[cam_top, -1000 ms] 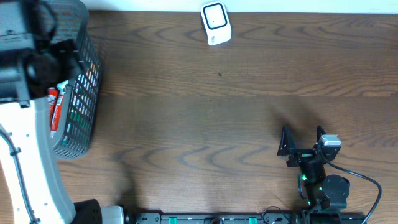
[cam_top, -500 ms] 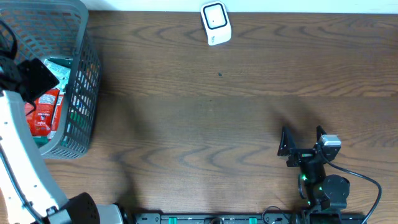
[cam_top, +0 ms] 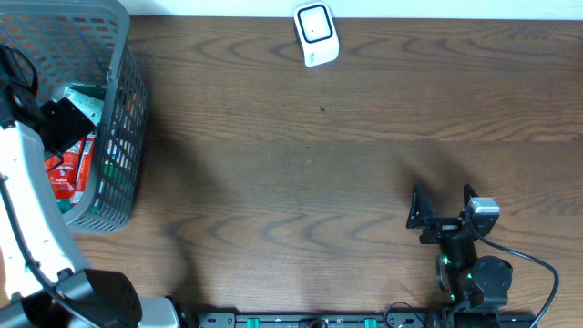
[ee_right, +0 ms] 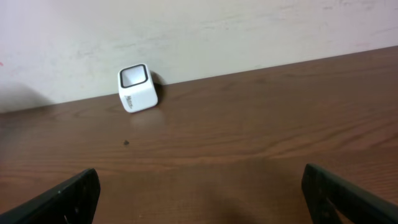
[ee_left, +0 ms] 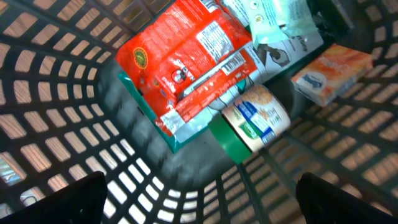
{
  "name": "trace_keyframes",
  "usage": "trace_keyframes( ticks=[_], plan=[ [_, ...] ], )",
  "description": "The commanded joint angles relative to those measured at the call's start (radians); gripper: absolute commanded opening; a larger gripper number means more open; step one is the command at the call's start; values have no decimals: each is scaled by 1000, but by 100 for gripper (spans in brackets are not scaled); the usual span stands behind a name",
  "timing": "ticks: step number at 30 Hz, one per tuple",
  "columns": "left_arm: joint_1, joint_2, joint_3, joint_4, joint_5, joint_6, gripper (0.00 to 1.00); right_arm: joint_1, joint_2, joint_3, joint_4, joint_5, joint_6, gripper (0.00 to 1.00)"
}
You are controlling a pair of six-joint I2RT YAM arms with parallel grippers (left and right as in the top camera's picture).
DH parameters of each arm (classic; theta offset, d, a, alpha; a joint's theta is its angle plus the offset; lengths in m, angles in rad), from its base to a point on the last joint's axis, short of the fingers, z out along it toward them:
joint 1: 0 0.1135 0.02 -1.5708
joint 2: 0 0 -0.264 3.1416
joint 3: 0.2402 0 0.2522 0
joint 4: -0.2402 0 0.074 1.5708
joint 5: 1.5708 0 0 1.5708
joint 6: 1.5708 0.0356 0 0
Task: Scan the item barcode
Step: 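Move the left gripper over the basket toward the green-capped jar, then lower the left gripper into the basket and grasp the Knorr jar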
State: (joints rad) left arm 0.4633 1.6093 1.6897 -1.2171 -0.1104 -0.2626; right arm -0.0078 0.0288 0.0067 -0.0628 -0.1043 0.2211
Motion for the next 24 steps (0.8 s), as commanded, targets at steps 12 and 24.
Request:
trace_keyframes(
  ticks=[12, 24],
  plan=[
    [-2, 247, -17, 113, 108, 206, 98, 10, -2, -1, -3, 2, 10, 99],
    [-2, 324, -17, 156, 114, 360, 89, 10, -2, -1, -3, 2, 10, 99]
  ],
)
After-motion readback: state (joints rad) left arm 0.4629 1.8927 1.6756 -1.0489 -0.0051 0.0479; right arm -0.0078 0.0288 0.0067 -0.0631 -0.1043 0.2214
